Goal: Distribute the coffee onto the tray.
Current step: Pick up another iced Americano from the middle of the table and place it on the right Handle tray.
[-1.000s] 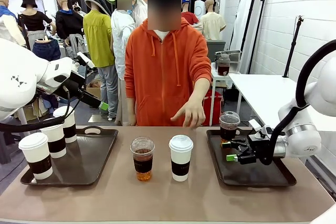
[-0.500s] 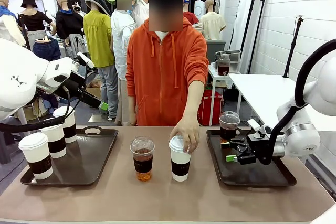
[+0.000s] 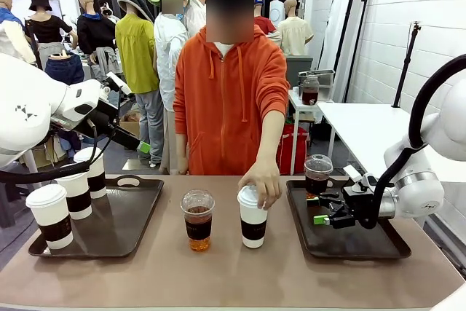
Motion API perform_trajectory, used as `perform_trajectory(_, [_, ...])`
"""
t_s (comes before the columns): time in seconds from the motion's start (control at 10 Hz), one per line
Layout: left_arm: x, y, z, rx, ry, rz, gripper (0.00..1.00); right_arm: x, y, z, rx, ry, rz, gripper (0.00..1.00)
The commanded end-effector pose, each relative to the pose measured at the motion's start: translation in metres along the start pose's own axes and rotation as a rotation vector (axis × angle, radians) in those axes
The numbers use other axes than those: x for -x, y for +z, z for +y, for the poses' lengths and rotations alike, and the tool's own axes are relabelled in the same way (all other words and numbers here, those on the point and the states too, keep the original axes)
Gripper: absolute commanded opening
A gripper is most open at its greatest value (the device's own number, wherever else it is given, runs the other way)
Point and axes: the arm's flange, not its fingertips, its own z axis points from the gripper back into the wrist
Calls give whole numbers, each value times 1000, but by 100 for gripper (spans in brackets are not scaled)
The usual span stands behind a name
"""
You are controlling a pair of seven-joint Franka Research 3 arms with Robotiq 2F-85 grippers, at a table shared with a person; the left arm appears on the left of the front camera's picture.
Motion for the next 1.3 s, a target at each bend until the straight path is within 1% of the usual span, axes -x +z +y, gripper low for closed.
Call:
perform_trajectory(0.0, [2, -1, 2, 8, 5, -6, 100, 0, -1, 0, -1, 1, 0, 100])
perform_trajectory(1.2, [2, -1, 2, 8, 5, -6, 100, 0, -1, 0, -1, 1, 0, 100])
